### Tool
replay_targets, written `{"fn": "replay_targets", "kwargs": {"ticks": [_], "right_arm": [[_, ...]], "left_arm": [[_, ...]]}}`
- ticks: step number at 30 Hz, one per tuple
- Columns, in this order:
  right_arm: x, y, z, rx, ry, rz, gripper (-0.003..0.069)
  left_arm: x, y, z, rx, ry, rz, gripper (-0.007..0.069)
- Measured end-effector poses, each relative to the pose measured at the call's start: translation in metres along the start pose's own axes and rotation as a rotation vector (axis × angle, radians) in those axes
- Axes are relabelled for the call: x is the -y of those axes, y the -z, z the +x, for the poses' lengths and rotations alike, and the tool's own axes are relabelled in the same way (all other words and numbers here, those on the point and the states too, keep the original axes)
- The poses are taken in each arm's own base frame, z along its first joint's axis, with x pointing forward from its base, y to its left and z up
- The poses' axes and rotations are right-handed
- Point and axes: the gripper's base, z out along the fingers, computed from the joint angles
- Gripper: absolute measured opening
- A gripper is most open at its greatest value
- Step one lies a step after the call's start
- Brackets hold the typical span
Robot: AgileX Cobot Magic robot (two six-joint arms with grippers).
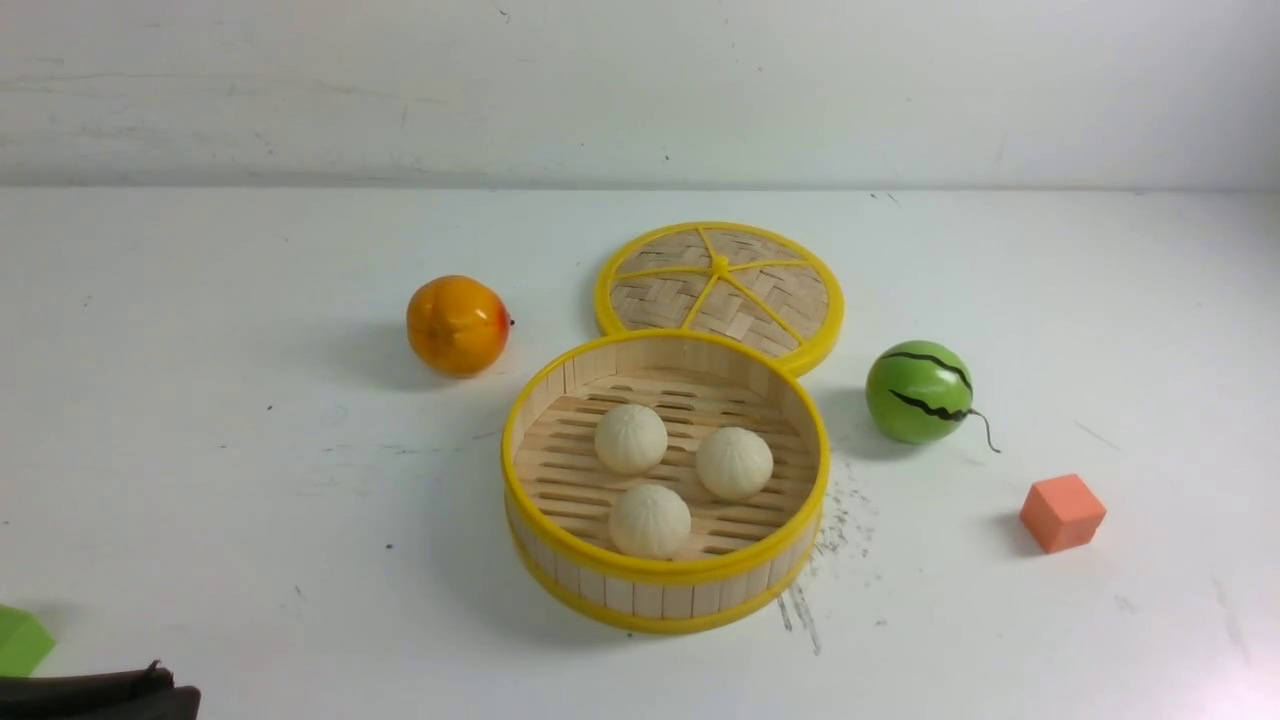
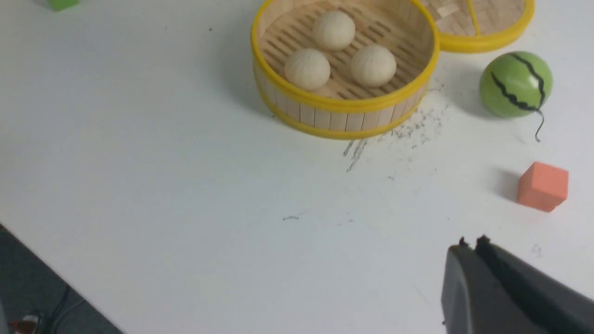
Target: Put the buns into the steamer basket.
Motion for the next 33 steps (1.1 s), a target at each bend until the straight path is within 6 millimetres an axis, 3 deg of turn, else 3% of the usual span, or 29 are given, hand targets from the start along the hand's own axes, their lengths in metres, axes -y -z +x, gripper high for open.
{"fn": "replay_targets", "kwargs": {"ticks": [8, 15, 23, 25, 28, 31, 33], "right_arm": [[-0.001, -0.002, 0.008, -0.073, -0.003, -0.012, 0.0020], [-0.003, -0.016, 0.044, -0.093, -0.018, -0.047, 0.0023], [0.016, -0.047, 0.086, 0.334, -0.130, 0.167, -0.0021], [0.028, -0.064, 0.108, 0.469, -0.222, 0.311, -0.0021], [0.035, -0.077, 0.128, 0.526, -0.281, 0.399, -0.0021], [0.044, -0.095, 0.160, 0.568, -0.355, 0.525, -0.0021], [0.047, -0.097, 0.167, 0.567, -0.380, 0.575, -0.0021]], "left_arm": [[0.000, 0.000, 0.000, 0.000, 0.000, 0.000, 0.0093], [0.000, 0.000, 0.000, 0.000, 0.000, 0.000, 0.0103], [0.000, 0.000, 0.000, 0.000, 0.000, 0.000, 0.0105], [0.000, 0.000, 0.000, 0.000, 0.000, 0.000, 0.0105], [0.000, 0.000, 0.000, 0.000, 0.000, 0.000, 0.0105], [0.000, 0.000, 0.000, 0.000, 0.000, 0.000, 0.0105], [0.000, 0.000, 0.000, -0.001, 0.000, 0.000, 0.0105]]}}
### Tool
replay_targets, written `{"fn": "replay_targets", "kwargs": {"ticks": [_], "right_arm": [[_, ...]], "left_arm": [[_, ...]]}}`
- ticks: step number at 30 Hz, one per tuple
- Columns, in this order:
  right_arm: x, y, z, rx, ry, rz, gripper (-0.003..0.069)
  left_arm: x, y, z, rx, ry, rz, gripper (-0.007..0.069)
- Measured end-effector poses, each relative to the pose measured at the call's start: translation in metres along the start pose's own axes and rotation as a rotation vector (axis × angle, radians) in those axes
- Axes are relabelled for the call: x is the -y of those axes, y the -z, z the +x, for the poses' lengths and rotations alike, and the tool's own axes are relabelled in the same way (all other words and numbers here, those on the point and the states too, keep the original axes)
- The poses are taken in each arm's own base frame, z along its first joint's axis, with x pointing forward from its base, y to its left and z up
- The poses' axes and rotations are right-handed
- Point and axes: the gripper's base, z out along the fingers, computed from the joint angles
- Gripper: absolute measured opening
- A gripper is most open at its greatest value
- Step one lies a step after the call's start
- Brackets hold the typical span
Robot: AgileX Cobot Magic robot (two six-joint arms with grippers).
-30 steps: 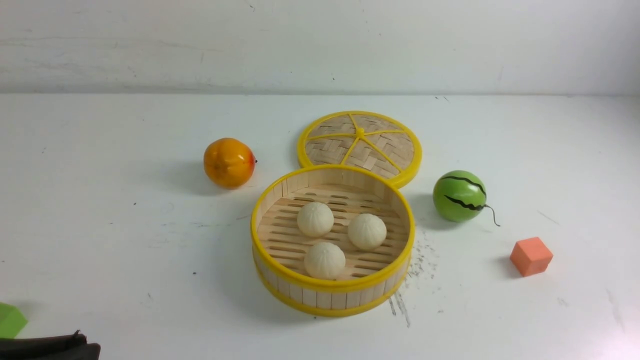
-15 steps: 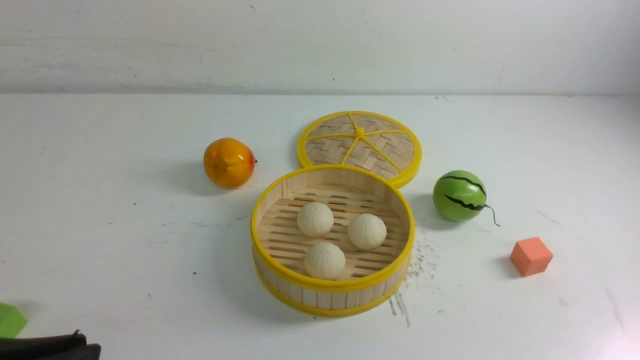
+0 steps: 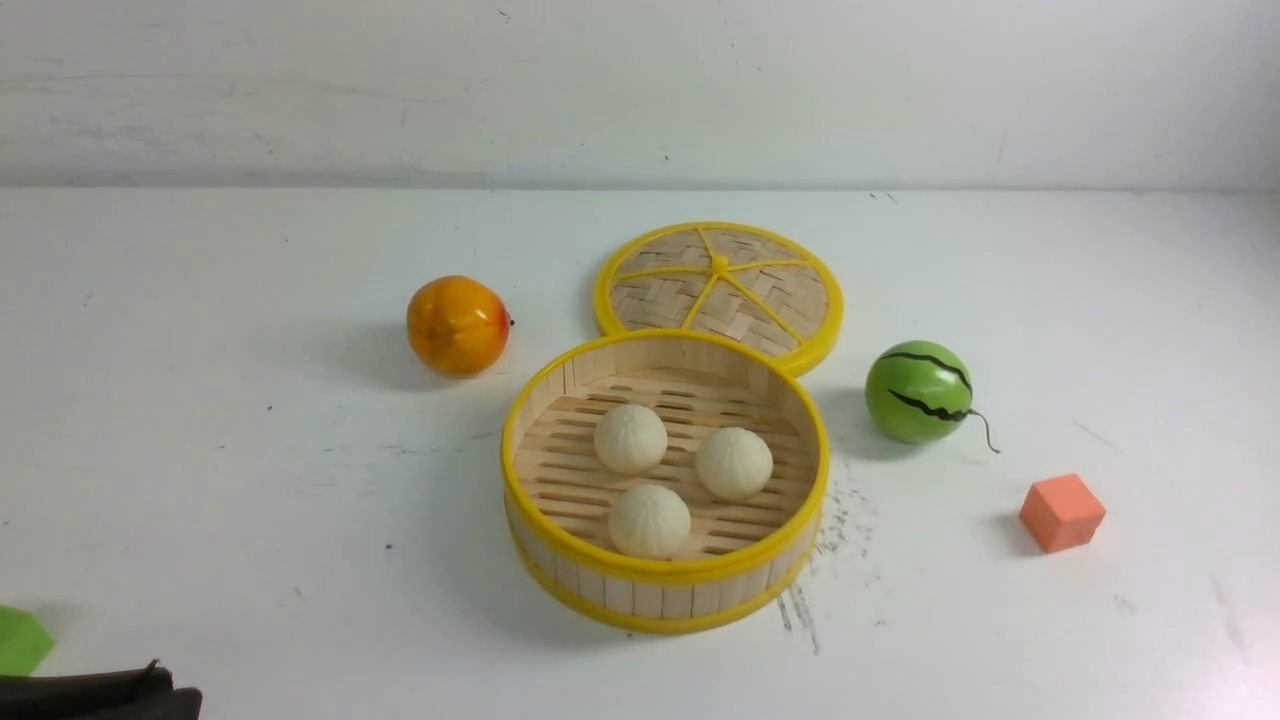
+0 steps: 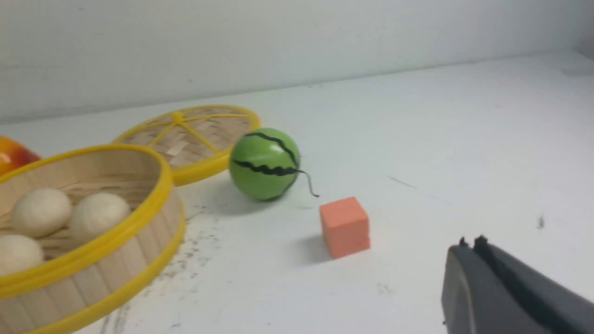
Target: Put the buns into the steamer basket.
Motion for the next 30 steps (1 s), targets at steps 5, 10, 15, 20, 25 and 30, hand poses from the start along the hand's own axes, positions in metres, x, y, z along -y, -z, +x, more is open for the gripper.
{"fn": "replay_targets", "kwargs": {"ticks": [5, 10, 15, 20, 25, 30], "right_arm": [[0.004, 0.000, 0.005, -0.041, 0.003, 0.061, -0.0021], [0.006, 0.001, 0.014, -0.152, 0.036, 0.088, -0.0021], [0.006, 0.003, 0.016, -0.196, 0.040, 0.087, -0.0021], [0.006, 0.003, 0.016, -0.202, 0.042, 0.076, -0.0021], [0.006, 0.003, 0.016, -0.202, 0.042, 0.076, -0.0020], [0.006, 0.003, 0.016, -0.202, 0.042, 0.076, -0.0017]], "left_arm": [[0.000, 0.000, 0.000, -0.001, 0.000, 0.000, 0.0108], [0.000, 0.000, 0.000, -0.002, 0.000, 0.000, 0.0112], [0.000, 0.000, 0.000, -0.002, 0.000, 0.000, 0.0120], [0.000, 0.000, 0.000, -0.002, 0.000, 0.000, 0.0123], [0.000, 0.000, 0.000, -0.002, 0.000, 0.000, 0.0123], [0.000, 0.000, 0.000, -0.002, 0.000, 0.000, 0.0128]]}}
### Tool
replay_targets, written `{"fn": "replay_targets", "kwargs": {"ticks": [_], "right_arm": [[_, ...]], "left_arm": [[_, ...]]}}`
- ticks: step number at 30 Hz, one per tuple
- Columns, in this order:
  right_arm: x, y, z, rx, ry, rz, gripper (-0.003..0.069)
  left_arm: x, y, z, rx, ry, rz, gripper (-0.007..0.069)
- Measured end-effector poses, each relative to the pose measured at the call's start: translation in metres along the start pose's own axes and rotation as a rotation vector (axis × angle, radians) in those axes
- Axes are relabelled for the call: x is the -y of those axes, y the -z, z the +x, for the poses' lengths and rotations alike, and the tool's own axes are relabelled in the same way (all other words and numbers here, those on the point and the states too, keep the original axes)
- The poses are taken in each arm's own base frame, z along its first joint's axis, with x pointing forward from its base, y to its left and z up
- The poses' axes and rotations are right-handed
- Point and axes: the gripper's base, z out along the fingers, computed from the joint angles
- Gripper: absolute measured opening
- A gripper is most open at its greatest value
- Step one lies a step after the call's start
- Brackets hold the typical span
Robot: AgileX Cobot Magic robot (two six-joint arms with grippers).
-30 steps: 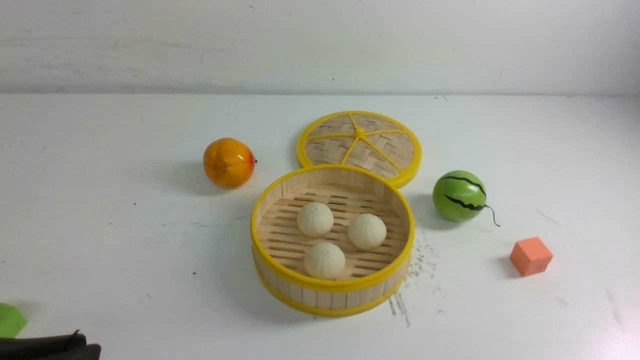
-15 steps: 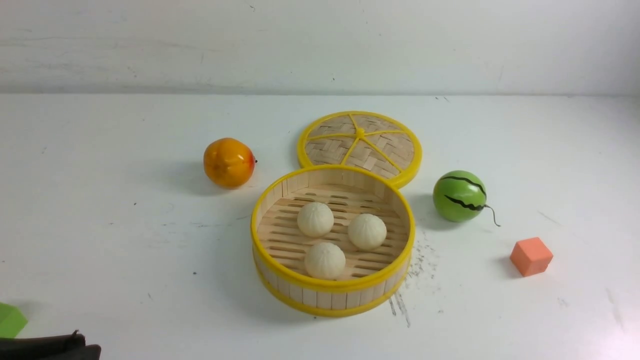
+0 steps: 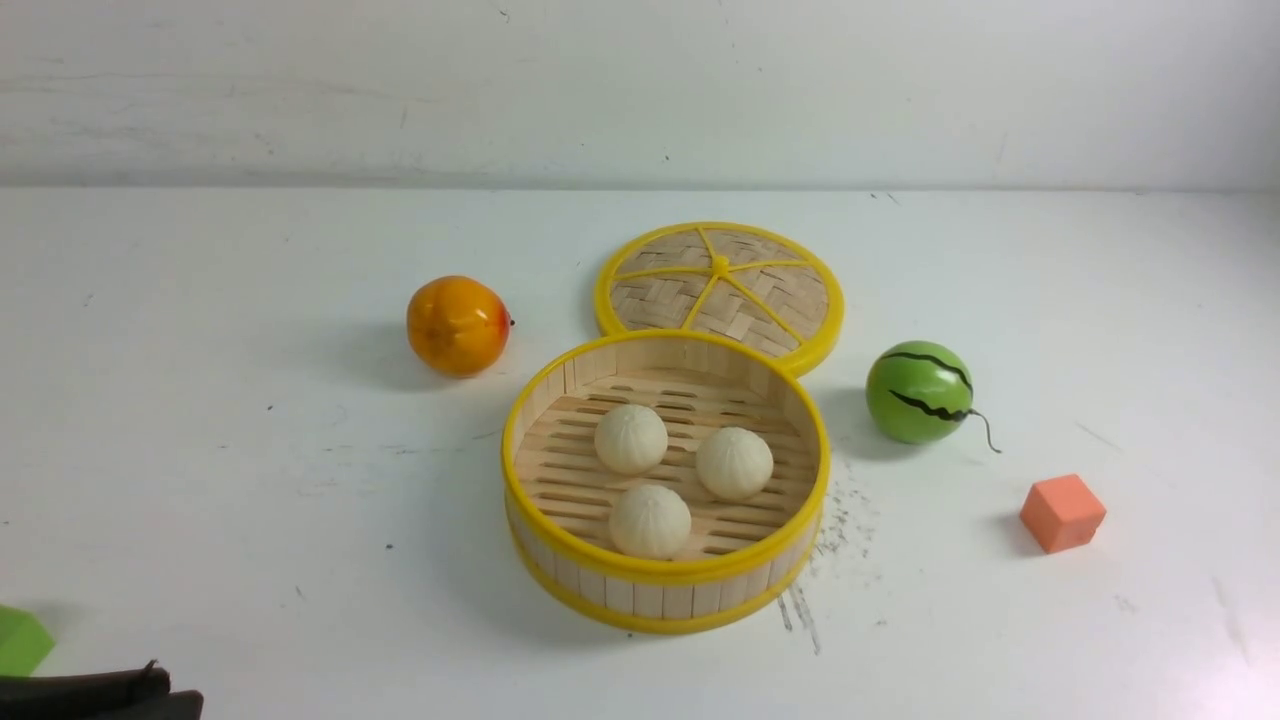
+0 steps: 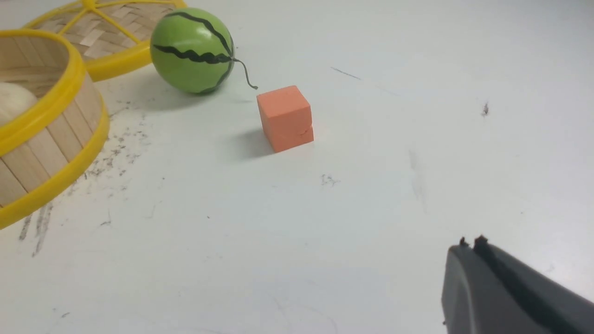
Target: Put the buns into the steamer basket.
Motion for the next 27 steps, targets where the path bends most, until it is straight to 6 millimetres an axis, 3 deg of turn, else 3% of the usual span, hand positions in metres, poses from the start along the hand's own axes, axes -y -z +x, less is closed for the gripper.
{"fn": "replay_targets", "kwargs": {"ticks": [27], "right_arm": [[0.0000, 0.0000, 0.0000, 0.000, 0.001, 0.000, 0.0000]], "left_arm": [[-0.0007, -0.0001, -0.0008, 0.010, -0.011, -0.007, 0.0143]]}}
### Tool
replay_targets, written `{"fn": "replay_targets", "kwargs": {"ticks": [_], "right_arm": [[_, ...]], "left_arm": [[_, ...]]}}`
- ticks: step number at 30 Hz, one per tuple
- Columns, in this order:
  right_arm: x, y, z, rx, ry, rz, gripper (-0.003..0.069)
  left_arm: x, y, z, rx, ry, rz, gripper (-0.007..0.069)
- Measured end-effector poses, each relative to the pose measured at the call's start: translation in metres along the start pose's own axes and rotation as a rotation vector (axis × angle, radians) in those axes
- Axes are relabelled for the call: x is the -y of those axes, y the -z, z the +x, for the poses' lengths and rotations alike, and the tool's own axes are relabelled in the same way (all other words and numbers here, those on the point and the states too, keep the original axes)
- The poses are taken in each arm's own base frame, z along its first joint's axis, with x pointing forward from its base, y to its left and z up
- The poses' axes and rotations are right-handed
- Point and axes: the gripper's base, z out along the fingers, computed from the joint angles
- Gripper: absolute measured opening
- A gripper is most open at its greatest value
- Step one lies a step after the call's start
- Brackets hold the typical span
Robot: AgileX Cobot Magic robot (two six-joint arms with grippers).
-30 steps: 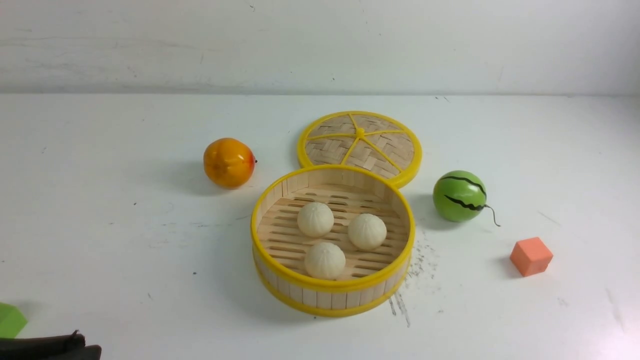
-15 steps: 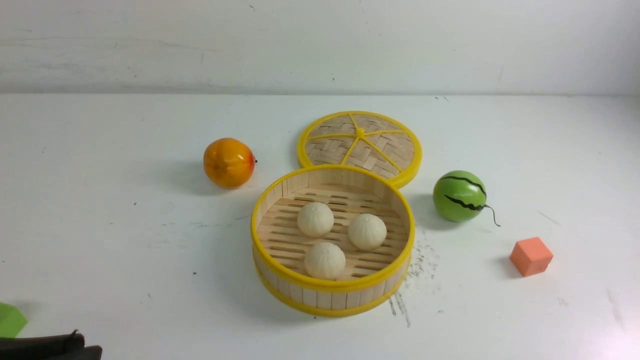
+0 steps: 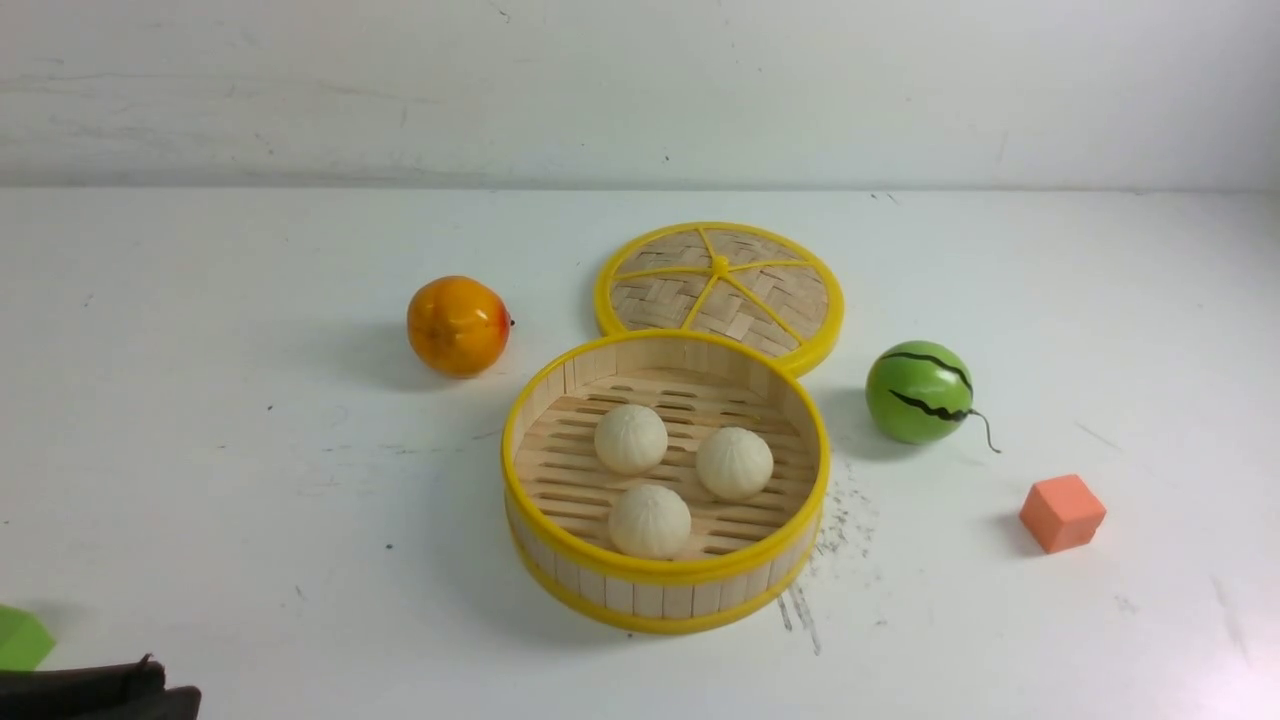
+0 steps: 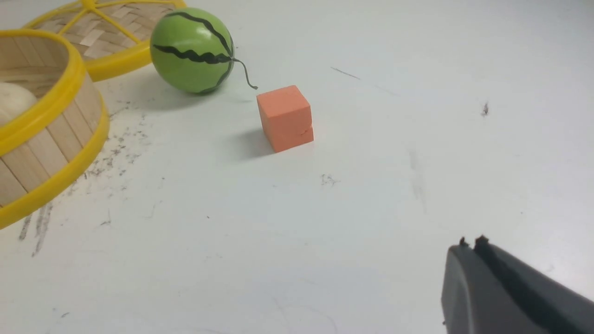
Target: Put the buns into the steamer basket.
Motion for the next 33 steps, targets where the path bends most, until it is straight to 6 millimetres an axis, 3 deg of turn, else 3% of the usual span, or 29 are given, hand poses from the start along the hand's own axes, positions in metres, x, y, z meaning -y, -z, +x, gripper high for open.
{"fn": "replay_targets", "kwargs": {"ticks": [4, 7, 13, 20, 21, 24, 28, 33], "right_arm": [[0.000, 0.000, 0.000, 0.000, 0.000, 0.000, 0.0002], [0.000, 0.000, 0.000, 0.000, 0.000, 0.000, 0.0003], [0.000, 0.000, 0.000, -0.001, 0.000, 0.000, 0.0013], [0.000, 0.000, 0.000, -0.001, 0.000, 0.000, 0.0021], [0.000, 0.000, 0.000, -0.001, -0.001, 0.000, 0.0021], [0.000, 0.000, 0.000, -0.001, -0.001, 0.000, 0.0021], [0.000, 0.000, 0.000, -0.001, -0.001, 0.000, 0.0027], [0.000, 0.000, 0.000, -0.001, -0.001, 0.000, 0.0031]], "left_arm": [[0.001, 0.000, -0.003, 0.031, 0.044, 0.006, 0.0099], [0.000, 0.000, -0.004, 0.050, 0.104, 0.007, -0.0008], [-0.003, 0.004, 0.004, 0.156, 0.203, -0.002, -0.0013], [-0.016, 0.001, 0.040, 0.435, 0.279, -0.124, -0.0013], [-0.021, 0.000, 0.054, 0.494, 0.291, -0.193, -0.0013], [-0.026, -0.001, 0.073, 0.533, 0.296, -0.306, -0.0013], [-0.034, -0.008, 0.094, 0.488, 0.333, -0.455, -0.0013], [-0.039, -0.016, 0.111, 0.405, 0.380, -0.523, -0.0013]]}}
